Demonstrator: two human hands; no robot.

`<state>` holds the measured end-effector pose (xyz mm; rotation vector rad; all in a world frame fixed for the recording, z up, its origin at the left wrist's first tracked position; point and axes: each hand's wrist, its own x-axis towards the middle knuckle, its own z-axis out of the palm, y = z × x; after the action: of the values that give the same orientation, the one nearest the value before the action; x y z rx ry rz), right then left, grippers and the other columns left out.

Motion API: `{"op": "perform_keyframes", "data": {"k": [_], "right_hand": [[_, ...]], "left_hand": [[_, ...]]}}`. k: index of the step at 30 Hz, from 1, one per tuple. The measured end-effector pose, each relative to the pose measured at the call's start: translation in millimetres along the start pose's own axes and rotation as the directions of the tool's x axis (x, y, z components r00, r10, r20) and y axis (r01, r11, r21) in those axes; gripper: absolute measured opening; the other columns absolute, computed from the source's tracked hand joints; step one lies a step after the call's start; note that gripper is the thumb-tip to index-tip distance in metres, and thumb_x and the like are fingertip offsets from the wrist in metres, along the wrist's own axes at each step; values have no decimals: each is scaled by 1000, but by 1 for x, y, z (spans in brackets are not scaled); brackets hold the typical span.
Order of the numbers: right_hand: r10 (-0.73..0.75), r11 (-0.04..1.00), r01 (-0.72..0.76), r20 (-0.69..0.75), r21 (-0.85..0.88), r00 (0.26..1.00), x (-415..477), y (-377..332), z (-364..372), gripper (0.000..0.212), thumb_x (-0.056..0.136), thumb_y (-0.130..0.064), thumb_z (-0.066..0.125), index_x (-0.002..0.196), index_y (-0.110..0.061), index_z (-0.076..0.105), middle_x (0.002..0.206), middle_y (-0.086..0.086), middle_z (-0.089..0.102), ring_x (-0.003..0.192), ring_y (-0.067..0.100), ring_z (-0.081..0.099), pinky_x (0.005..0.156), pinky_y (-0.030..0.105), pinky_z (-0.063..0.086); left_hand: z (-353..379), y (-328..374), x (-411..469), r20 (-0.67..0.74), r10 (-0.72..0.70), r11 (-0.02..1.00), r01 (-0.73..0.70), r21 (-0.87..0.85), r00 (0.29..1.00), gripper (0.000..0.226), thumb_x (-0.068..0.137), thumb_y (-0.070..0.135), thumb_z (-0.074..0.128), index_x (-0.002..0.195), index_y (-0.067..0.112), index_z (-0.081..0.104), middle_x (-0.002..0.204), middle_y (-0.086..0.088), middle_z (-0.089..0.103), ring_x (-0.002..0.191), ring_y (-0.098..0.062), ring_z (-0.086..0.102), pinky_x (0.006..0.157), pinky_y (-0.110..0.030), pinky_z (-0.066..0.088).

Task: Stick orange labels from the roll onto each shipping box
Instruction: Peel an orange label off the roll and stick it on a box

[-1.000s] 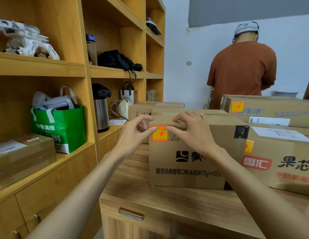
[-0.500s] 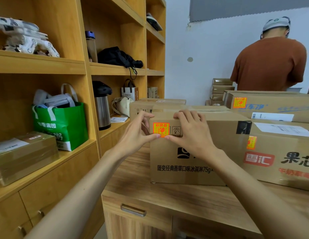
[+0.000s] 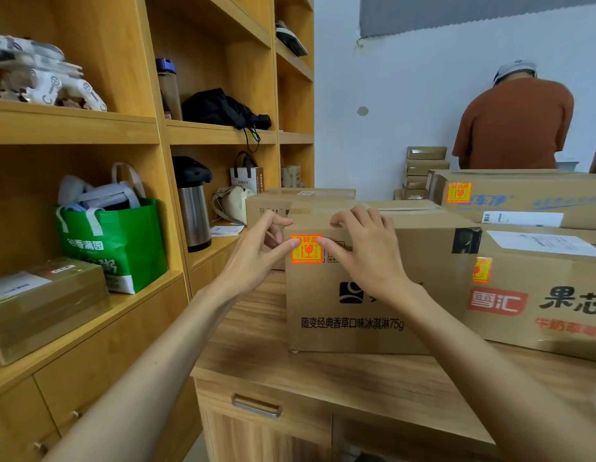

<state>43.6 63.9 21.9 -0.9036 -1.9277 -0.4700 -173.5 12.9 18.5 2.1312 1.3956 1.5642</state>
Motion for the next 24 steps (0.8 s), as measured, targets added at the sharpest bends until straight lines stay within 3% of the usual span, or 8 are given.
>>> {"op": "perform_keyframes", "data": {"k": [6,12,16,21,24], "right_hand": [[-61,995,63,35,-81,998,-5,2,-1,62,77,-72,53,111,-20,56,108,-4,57,102,22,52,93,38,38],[-55,994,57,27,-91,998,-6,-1,-3,62,78,-70,51,112,-19,57,111,-2,57,104,23,53,92,37,36],[-55,998,56,43,-22,998,-12,-7,-13,67,80,-76,50,124,-26,60,118,-2,57,112,20,50,99,37,31],[-51,997,47,51,64,997,-16,-15,-25,56,81,-67,52,119,-27,64,117,-1,56,112,20,49,99,37,31],[-45,987,30,92,160,995,-13,-18,-28,54,80,-64,52,115,-26,65,116,-3,57,111,20,49,96,35,32]], "left_hand": [[1,-7,-6,39,33,998,-35,53,999,57,85,29,82,131,28,48,102,3,58,86,-13,65,57,-25,55],[2,-3,-9,21,28,996,-30,87,999,58,85,29,81,132,31,47,104,5,58,87,-12,66,56,-25,55],[-2,7,-21,19,67,983,-70,170,998,55,87,30,79,133,31,48,102,9,57,88,-10,64,61,-29,56],[-12,21,-35,19,121,967,-122,224,992,45,90,30,76,129,30,52,99,11,60,88,-10,64,72,-32,57],[-15,28,-42,21,153,962,-154,225,988,42,90,30,75,127,27,54,97,11,60,87,-11,64,68,-30,56]]}}
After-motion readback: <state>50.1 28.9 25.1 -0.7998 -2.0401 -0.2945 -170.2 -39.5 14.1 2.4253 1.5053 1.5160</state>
